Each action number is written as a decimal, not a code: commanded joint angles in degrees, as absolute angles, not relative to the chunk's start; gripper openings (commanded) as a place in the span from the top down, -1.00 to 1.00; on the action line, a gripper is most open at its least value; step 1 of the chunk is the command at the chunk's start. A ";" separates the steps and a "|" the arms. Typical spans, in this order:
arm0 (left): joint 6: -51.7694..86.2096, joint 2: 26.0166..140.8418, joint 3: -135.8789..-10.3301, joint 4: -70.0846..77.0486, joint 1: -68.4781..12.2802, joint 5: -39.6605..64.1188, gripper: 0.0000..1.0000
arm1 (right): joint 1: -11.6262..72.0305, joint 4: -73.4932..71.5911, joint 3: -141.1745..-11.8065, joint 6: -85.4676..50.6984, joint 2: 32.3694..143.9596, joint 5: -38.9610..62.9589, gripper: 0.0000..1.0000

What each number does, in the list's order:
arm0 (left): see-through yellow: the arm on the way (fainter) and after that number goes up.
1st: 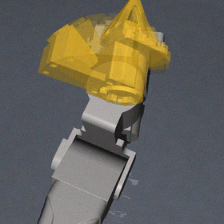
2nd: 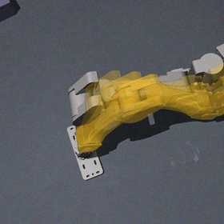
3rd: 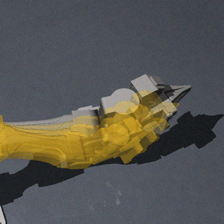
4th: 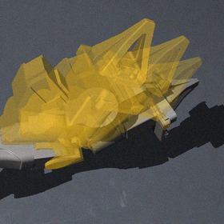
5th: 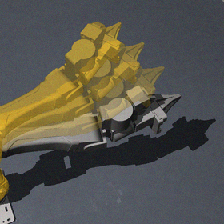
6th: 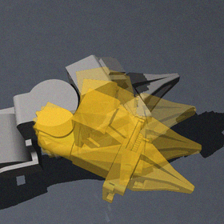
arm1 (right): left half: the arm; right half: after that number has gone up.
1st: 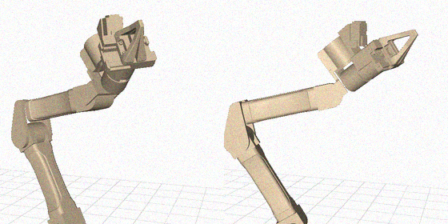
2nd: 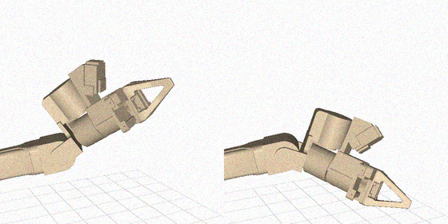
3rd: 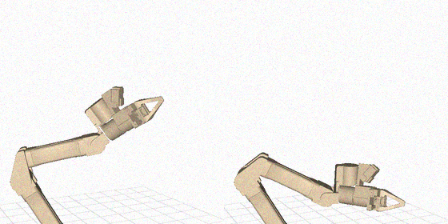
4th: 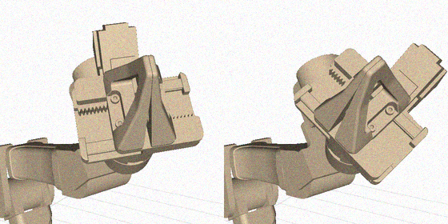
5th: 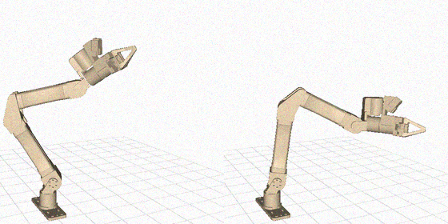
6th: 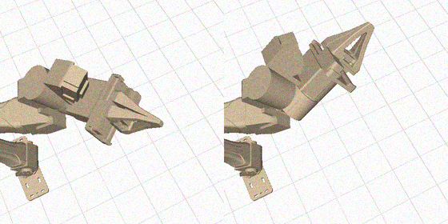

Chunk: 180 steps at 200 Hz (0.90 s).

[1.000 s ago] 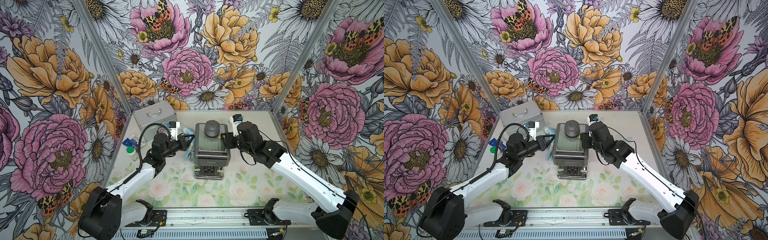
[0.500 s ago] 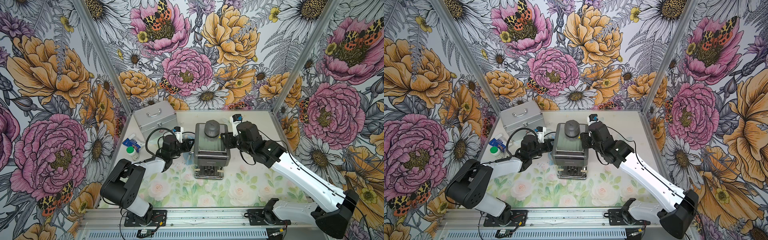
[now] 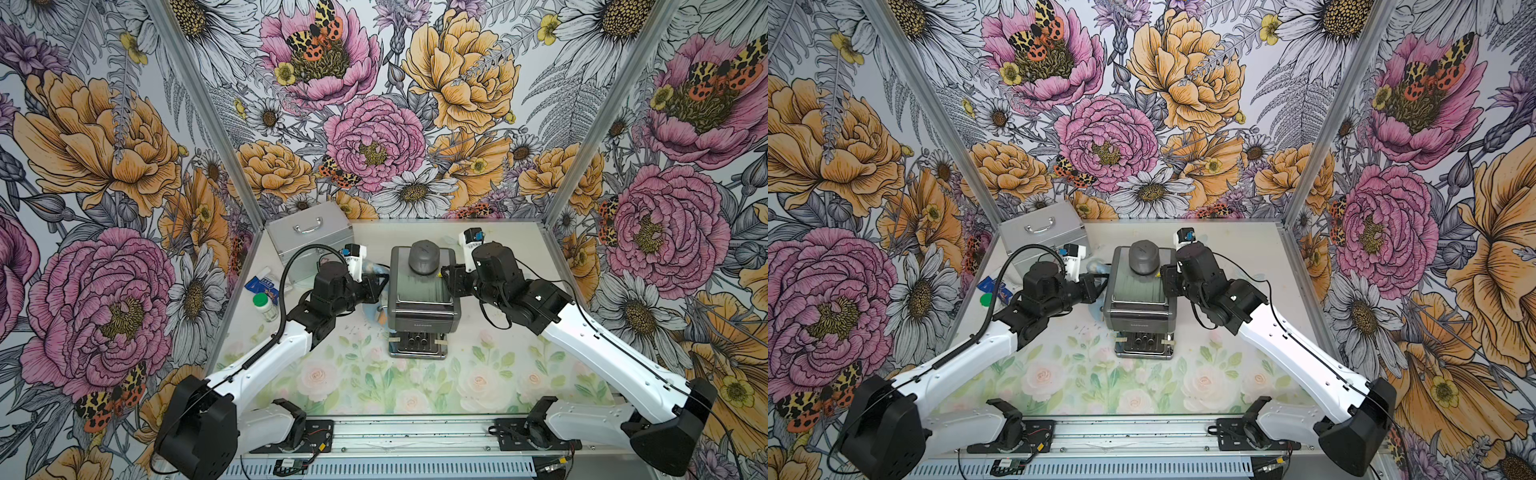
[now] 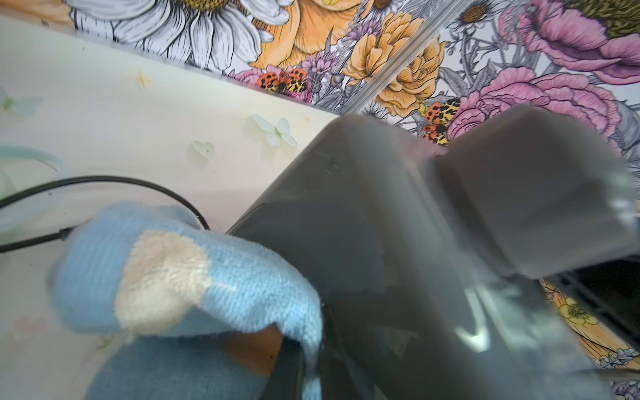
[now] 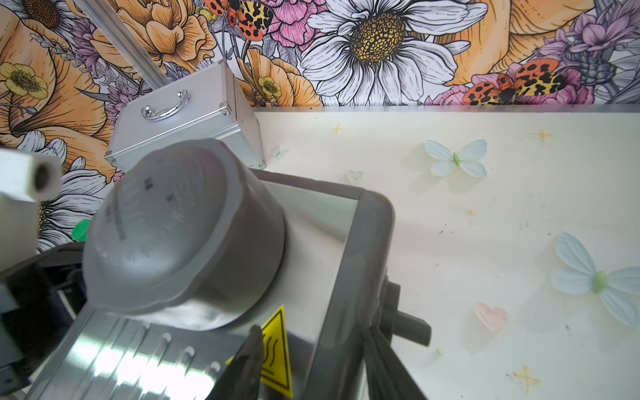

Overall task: Wipe the surface of a coffee machine
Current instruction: Wipe the dirt from the surface of the coffee machine.

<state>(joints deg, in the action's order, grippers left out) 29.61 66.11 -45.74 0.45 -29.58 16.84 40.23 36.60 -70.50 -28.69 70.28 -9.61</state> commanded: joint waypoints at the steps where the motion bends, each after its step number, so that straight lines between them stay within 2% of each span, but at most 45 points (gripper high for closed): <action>1: 22.97 60.79 -49.88 -8.29 -32.42 16.58 1.00 | 43.50 42.98 -69.20 -28.04 74.28 0.29 0.06; 34: 23.52 53.76 -49.93 -13.88 -32.48 9.99 1.00 | 43.68 43.00 -70.28 -27.64 74.10 -0.21 0.05; 70: 24.52 46.50 -53.49 -17.60 -33.53 10.07 1.00 | 43.47 43.17 -71.40 -27.62 72.04 -0.32 0.02; 180: 22.85 48.07 -65.92 -24.26 -44.64 9.23 1.00 | 41.27 46.04 -67.39 -27.85 64.78 -3.14 -0.07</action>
